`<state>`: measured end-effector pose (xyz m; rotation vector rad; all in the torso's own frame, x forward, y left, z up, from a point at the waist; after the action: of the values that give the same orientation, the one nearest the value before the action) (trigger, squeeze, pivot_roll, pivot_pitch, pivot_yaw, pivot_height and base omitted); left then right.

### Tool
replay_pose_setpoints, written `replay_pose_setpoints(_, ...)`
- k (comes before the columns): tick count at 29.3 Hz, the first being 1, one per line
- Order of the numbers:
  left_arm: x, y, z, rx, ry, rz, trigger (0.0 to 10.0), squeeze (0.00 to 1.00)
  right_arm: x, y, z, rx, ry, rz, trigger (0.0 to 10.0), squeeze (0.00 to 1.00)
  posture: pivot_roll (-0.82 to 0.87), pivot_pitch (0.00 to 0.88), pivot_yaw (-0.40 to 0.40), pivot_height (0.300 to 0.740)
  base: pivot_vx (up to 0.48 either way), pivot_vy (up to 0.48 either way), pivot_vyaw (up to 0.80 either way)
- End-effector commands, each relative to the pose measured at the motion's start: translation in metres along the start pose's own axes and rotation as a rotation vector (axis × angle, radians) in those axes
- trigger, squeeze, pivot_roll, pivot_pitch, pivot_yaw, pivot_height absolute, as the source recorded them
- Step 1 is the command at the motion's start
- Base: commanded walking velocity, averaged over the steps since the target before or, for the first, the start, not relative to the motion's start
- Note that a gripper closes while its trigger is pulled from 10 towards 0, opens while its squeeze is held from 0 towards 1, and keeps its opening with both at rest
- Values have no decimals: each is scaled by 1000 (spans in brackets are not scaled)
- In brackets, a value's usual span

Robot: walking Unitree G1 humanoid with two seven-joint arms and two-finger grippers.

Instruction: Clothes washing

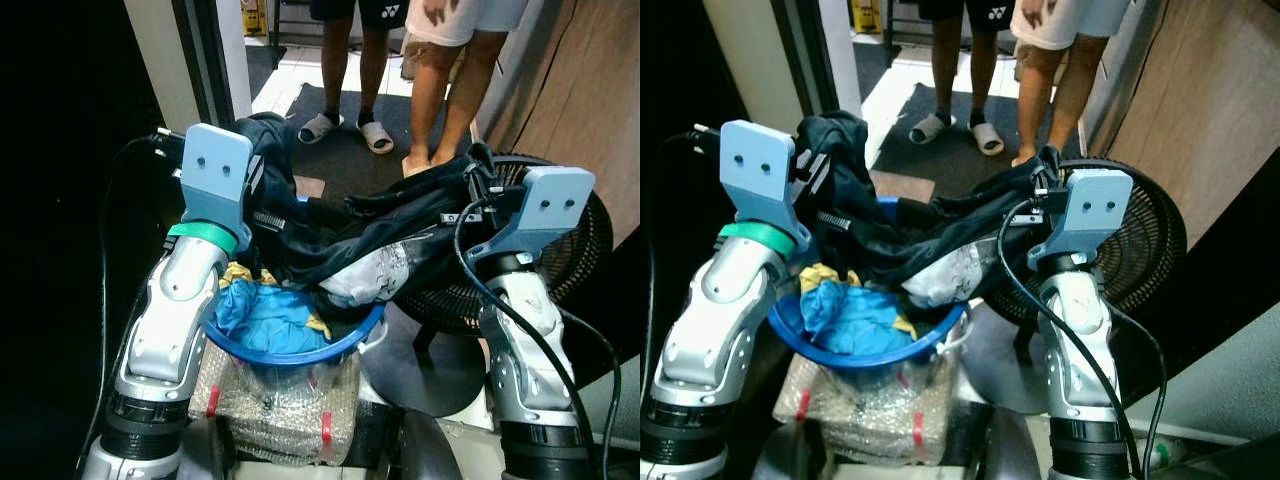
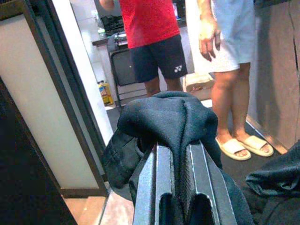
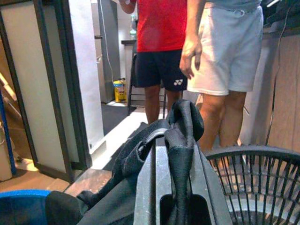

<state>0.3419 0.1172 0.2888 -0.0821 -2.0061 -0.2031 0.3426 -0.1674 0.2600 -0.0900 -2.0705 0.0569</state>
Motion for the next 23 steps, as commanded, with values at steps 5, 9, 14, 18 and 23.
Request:
replay_pose_setpoints(5,3,-1,1,-3,-16,-10,10000,0,-2,-1,1,-9,7,-14,10000,0,82,63,27,618,0,0,0)
replay_pose_setpoints(9,3,-1,1,-4,-15,-11,10000,0,-2,0,0,-10,8,-13,10000,0,82,63,28,628,0,0,0)
replay_pose_setpoints(14,3,-2,1,-4,-12,-10,10000,0,-3,0,0,-9,9,-14,10000,0,83,62,29,643,0,0,0)
replay_pose_setpoints(18,4,-1,1,-1,-9,-9,10000,0,-4,0,0,-7,12,-15,10000,0,87,64,28,663,0,0,0)
replay_pose_setpoints(23,4,-1,1,0,-7,-9,10000,0,-4,1,0,-6,13,-16,10000,0,89,64,28,687,0,0,0)
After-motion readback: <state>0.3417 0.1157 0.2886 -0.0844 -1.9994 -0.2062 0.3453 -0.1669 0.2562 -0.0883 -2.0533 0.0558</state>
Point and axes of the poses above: a point about 5 cm out from each wrist's last joint towards the gripper, its own z axis pointing back from the gripper into the wrist, its own x axis along the axis of the wrist's last joint, y = z × x, the point moved 3 cm from there along -z, pointing out of the wrist towards the gripper, and after that the axes turned 5 degrees about z, right-handed, at the moved point
